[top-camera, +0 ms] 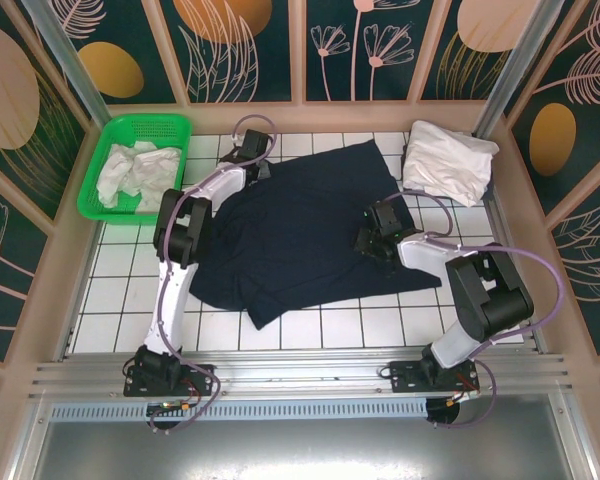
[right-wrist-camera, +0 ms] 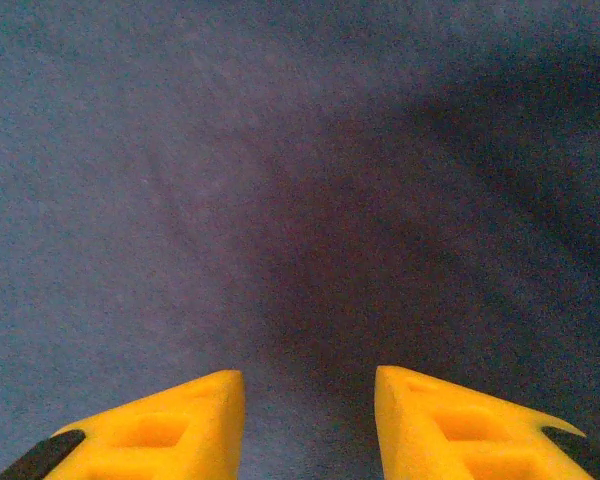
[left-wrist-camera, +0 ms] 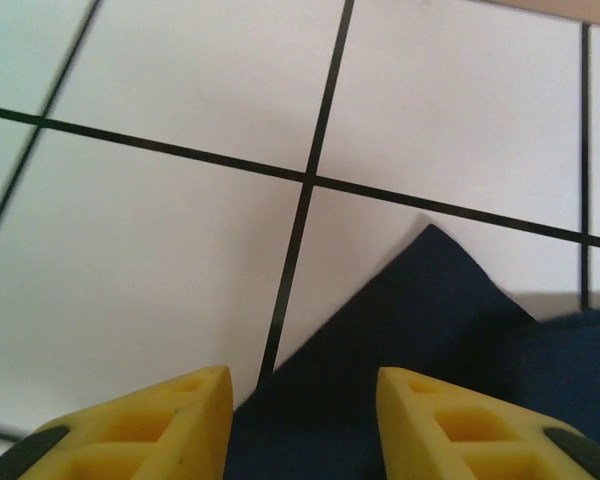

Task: Fold and stack the t-shirts

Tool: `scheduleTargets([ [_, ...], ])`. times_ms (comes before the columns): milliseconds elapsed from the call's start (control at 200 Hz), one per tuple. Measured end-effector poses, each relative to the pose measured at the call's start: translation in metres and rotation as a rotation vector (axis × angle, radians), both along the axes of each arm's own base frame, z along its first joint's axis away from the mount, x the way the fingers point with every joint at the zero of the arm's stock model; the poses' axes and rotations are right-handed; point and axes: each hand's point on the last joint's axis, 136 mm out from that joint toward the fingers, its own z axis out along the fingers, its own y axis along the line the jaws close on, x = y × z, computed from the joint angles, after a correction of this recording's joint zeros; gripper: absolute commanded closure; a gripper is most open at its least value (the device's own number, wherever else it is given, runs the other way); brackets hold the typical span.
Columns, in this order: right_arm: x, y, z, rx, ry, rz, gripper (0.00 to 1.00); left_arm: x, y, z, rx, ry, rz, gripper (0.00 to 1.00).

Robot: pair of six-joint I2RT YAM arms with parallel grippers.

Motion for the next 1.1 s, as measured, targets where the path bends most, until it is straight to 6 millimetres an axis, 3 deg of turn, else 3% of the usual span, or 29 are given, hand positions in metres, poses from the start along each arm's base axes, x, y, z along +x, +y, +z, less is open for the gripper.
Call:
scheduleTargets([
  [120,-0.008,-0.007,-0.010,0.002,0.028,-0.019,0.61,0.003,0.005,-0.022,-0.005,0.040,-0.010,0.65],
  [355,-0.007,-0.014,-0.010,0.021,0.026,-0.054,0.61,0.010,0.011,-0.019,-0.013,0.055,-0.036,0.66],
  [535,-0.018,-0.025,-0.007,0.016,0.040,-0.088,0.60,0.024,0.029,-0.022,-0.008,0.055,-0.027,0.66],
  [676,-0.025,-0.034,0.007,0.016,0.015,-0.115,0.60,0.031,0.044,-0.020,-0.029,0.059,-0.019,0.66],
  [851,-0.027,-0.037,0.022,0.041,-0.021,-0.133,0.60,0.034,0.061,-0.019,-0.050,0.065,-0.009,0.60],
  [1101,-0.028,-0.032,0.015,0.057,0.005,-0.115,0.60,0.034,0.040,-0.013,-0.146,0.030,-0.124,0.42],
])
